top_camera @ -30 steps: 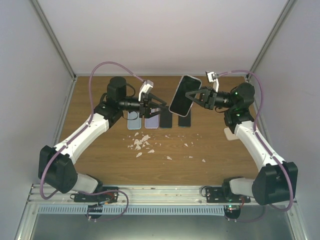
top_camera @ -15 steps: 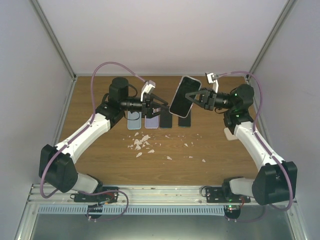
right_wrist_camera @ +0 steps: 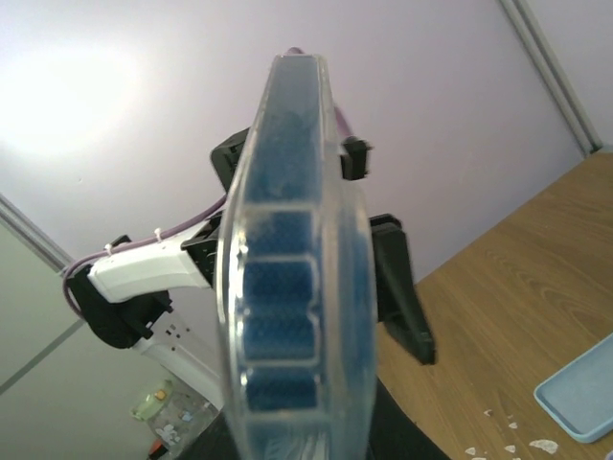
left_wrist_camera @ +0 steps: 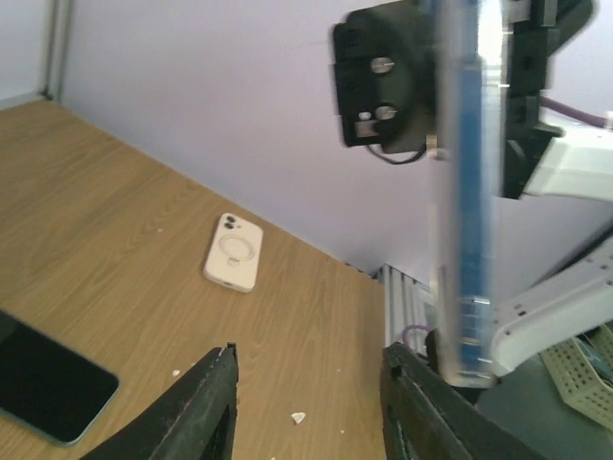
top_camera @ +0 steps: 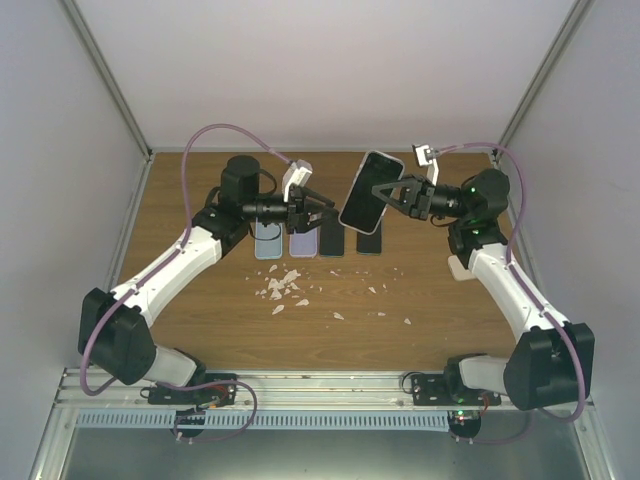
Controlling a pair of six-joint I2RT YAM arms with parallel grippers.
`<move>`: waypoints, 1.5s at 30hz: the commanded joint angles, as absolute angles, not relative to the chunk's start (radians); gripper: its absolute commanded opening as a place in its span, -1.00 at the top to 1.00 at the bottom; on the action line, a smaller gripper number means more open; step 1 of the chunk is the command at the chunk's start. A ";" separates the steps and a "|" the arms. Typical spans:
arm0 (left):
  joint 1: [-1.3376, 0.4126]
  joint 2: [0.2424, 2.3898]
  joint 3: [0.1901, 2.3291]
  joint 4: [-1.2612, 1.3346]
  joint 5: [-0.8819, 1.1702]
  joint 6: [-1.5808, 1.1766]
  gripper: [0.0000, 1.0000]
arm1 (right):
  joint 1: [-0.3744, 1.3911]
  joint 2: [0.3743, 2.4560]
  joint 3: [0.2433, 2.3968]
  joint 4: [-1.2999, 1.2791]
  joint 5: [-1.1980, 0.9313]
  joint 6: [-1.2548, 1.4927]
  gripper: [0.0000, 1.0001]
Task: Take the phone out of the phone case
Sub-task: Remove the phone case from the phone.
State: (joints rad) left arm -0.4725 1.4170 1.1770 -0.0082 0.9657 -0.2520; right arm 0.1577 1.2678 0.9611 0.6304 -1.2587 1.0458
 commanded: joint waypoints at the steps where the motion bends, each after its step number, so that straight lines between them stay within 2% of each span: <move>1: -0.463 1.433 1.196 -0.034 0.858 -0.222 0.21 | 0.165 1.240 0.973 0.707 -1.273 1.068 0.99; 7: -0.451 1.438 1.172 -0.024 0.838 -0.241 0.32 | 0.167 1.242 0.972 0.755 -1.281 1.108 0.99; 9: -0.445 1.439 1.163 -0.004 0.888 -0.253 0.27 | 0.166 1.243 0.976 0.749 -1.280 1.106 0.99; 13: -0.437 1.429 1.136 0.145 1.089 -0.344 0.03 | 0.166 1.241 0.989 0.699 -1.273 1.061 0.99; 19: -0.447 1.396 1.128 0.254 1.176 -0.419 -0.02 | 0.167 1.240 0.996 0.625 -1.263 1.003 0.99; 27: -0.505 1.422 1.193 0.075 1.049 -0.271 0.09 | 0.168 1.243 1.001 0.637 -1.265 1.013 0.99; 31: -0.513 1.437 1.218 0.023 0.968 -0.233 0.24 | 0.168 1.241 1.004 0.634 -1.267 1.013 0.99; 36: -0.486 1.430 1.188 0.042 0.977 -0.254 0.43 | 0.168 1.241 1.012 0.637 -1.274 1.020 0.99; 45: -0.465 1.411 1.130 0.069 1.012 -0.262 0.41 | 0.168 1.246 0.998 0.742 -1.282 1.108 0.99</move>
State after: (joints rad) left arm -0.4877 1.4185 1.1656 0.0605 1.0370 -0.2726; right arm 0.1635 1.2697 0.9688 0.6224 -1.2606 1.0473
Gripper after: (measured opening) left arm 0.292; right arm 0.108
